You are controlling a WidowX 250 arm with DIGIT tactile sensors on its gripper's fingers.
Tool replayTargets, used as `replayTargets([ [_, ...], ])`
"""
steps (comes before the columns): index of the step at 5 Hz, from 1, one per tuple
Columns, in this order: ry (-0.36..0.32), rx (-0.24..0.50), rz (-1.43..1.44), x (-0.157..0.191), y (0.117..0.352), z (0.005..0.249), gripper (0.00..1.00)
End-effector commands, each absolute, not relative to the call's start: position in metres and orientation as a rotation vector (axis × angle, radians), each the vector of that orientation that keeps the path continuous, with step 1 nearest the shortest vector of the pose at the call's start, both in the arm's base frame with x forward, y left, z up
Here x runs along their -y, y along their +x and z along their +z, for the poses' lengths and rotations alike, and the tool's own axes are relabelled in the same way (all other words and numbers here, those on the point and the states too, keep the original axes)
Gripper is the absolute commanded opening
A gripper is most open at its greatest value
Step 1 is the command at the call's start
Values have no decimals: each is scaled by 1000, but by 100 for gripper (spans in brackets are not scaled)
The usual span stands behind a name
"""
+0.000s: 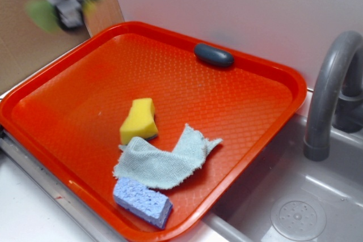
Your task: Grab the green animal.
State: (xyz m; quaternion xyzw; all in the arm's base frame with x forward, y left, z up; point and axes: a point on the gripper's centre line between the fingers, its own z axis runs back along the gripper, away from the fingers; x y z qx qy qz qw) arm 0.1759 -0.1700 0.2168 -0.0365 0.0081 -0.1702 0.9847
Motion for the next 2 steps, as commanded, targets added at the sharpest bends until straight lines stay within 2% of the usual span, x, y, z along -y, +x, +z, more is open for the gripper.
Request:
replayTargets([
  [1, 1, 73, -51, 159, 81, 267, 0],
  [2, -12, 96, -29, 156, 75, 264, 0],
])
